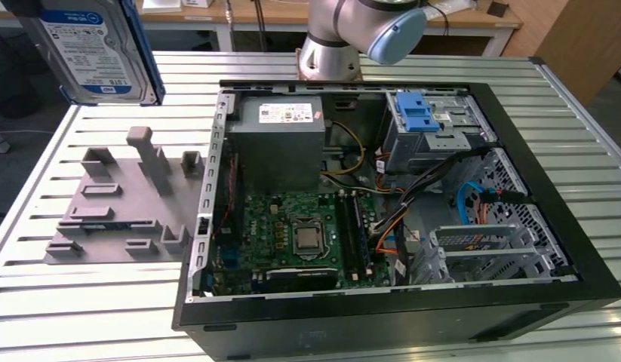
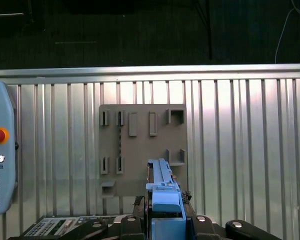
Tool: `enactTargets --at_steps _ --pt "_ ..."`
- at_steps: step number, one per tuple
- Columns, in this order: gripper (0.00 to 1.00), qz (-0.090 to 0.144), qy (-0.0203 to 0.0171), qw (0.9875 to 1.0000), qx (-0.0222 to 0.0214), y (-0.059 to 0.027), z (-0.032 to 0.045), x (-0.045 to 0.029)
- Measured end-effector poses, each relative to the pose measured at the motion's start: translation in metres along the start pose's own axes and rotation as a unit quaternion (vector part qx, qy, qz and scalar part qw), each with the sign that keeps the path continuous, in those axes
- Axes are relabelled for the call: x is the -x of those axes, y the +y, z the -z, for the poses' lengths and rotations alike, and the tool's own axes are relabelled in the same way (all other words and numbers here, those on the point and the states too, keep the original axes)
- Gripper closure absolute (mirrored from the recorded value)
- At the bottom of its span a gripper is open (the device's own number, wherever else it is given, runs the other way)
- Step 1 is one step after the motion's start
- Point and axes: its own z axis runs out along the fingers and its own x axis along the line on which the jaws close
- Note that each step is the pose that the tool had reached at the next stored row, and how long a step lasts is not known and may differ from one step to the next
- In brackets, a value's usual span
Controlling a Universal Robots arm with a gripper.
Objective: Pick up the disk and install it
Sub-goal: 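Pick up the disk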
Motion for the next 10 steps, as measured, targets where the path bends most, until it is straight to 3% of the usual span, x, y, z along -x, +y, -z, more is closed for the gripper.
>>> enactTargets --at_steps 10 --pt "0.64 0.0 0.0 1.0 0.0 -0.0066 -0.0002 -0.0019"
